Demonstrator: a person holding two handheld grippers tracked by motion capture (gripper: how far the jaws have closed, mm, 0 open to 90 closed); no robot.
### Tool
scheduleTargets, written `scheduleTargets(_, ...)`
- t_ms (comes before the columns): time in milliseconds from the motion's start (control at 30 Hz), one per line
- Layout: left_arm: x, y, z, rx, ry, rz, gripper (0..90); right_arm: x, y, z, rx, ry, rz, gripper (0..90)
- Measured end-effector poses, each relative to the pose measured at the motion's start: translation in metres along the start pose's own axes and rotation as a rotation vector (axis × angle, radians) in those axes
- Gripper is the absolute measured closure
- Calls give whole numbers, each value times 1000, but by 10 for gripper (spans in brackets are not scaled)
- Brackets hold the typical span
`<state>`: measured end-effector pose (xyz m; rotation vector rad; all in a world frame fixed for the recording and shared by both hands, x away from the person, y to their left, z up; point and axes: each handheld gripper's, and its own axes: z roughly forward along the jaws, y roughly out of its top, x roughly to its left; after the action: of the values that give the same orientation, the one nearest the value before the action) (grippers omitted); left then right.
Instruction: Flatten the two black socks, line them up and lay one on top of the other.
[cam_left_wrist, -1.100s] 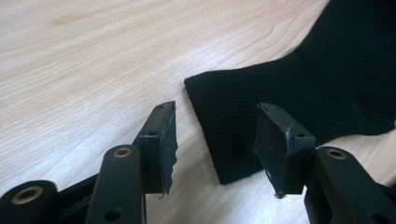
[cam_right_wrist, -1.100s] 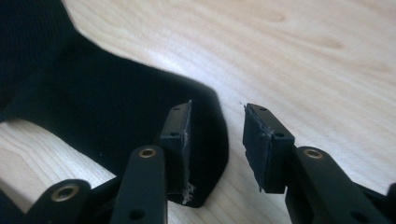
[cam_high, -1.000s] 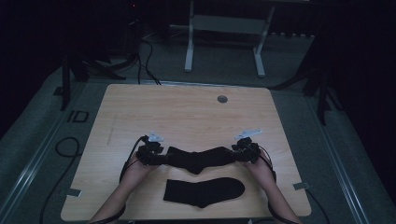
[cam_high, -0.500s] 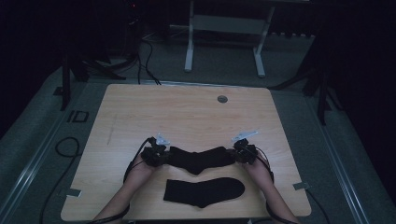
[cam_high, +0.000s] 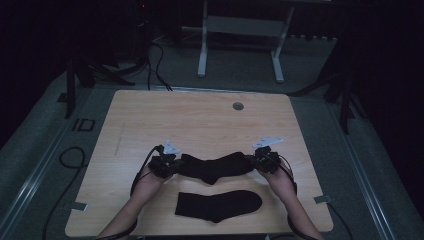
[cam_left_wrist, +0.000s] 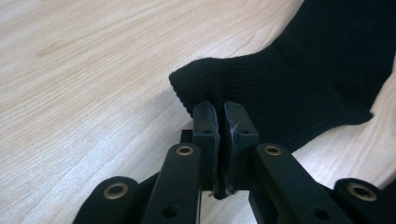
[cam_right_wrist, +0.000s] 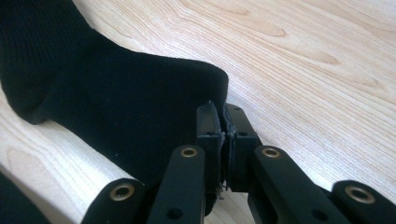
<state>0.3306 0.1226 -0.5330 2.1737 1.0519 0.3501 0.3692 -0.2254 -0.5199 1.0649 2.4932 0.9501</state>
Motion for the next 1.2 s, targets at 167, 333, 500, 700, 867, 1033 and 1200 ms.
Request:
scheduleTargets(167,-5,1,-11,-18,-11,9,854,2,0,-7,-10,4,-10,864)
scheduleTargets(333,-7,2,-24,-35,-7,9,854,4,1,-17,-28,9,-22,864)
scheduleTargets(500,-16,0,-37,-44,-19,25,854,12,0,-33,-56,13,-48,864)
scheduleTargets(700,-31,-4,-54,-56,-39,58,854,22,-6,-54,-86,14,-61,864)
scheduleTargets(867,-41,-1,-73,-80,-52,75,854,32,-11,-74,-107,9,-93,863)
scheduleTargets(1033,-55,-5,-89,-85,-89,83,854,41,-17,-93,-129,11,-103,863)
scheduleTargets(1200,-70,-19,-97,-70,-114,87,854,54,-33,-103,-114,31,-116,863)
